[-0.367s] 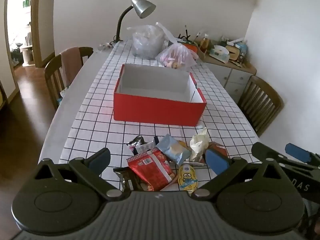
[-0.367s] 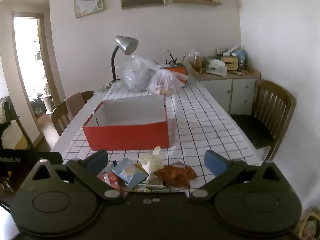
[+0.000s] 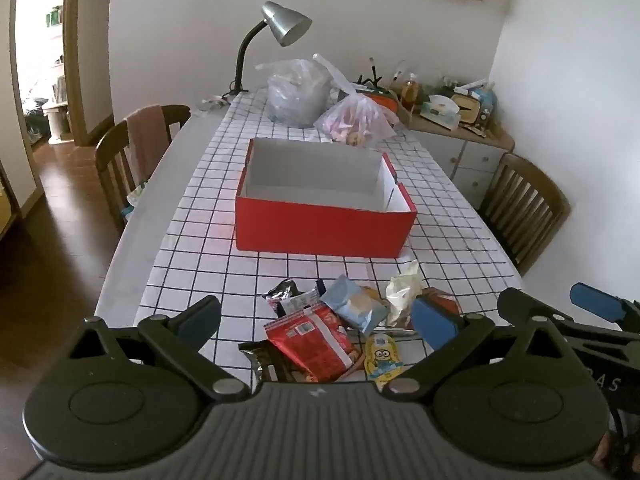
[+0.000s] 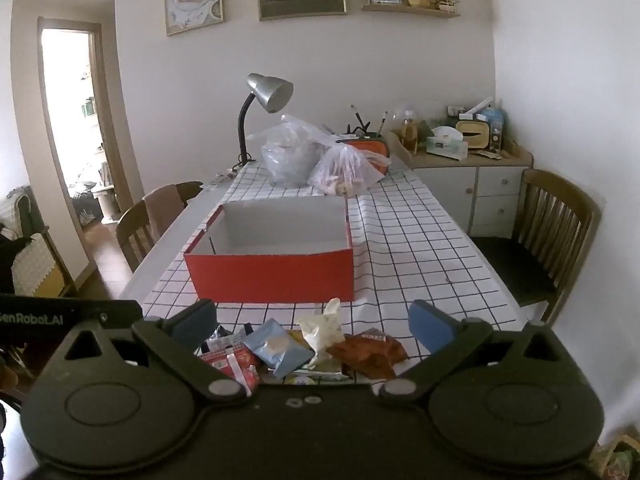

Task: Organize snacks
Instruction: 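Move both tools toward the snack pile on the tablecloth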

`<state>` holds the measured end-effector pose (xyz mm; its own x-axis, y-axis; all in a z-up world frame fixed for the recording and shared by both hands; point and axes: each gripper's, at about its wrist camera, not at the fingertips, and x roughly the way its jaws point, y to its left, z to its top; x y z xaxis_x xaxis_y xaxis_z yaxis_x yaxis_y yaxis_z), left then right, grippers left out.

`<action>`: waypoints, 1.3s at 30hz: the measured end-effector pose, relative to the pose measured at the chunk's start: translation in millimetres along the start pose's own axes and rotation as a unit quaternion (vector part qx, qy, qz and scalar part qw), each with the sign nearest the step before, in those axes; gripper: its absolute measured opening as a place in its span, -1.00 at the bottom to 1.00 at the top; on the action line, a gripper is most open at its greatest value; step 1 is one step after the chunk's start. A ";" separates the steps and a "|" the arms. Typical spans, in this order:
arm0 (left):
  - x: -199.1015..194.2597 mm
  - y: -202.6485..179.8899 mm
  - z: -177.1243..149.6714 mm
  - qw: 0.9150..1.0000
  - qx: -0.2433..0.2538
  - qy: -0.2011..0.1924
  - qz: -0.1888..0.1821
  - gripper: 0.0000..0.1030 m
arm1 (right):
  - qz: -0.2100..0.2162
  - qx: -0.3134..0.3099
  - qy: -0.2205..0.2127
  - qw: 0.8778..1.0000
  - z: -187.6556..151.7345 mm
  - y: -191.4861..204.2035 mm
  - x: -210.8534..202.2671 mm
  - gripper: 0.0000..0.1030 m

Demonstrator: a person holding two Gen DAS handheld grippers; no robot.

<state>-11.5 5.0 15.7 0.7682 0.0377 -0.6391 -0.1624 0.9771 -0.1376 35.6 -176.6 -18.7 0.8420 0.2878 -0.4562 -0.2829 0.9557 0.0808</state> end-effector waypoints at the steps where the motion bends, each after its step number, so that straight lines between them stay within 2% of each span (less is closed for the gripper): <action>1: -1.5 0.9 -0.4 1.000 0.000 0.000 0.001 0.98 | 0.000 0.000 0.001 1.000 0.3 0.9 -0.9 0.99; 9: -10.6 -0.5 0.3 1.000 0.011 -0.009 0.019 0.98 | -0.001 -0.003 0.004 1.000 -3.8 15.5 -4.3 0.97; 18: -15.7 -2.0 -1.2 1.000 0.014 -0.013 0.014 0.98 | -0.021 -0.004 0.003 1.000 -1.8 18.2 -10.6 0.97; 23: -21.8 -8.1 -2.0 0.999 0.027 -0.022 0.000 0.98 | -0.039 -0.009 0.005 0.999 -3.0 18.7 -14.3 0.94; 39: -17.6 -7.2 -1.8 1.000 0.021 -0.014 0.003 0.98 | -0.019 -0.002 0.001 1.000 -2.4 13.6 -20.3 0.97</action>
<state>-24.9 -3.0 26.5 0.7842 0.0480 -0.6186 -0.1403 0.9849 -0.1015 13.5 -169.6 -10.5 0.8510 0.2510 -0.4613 -0.2528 0.9657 0.0590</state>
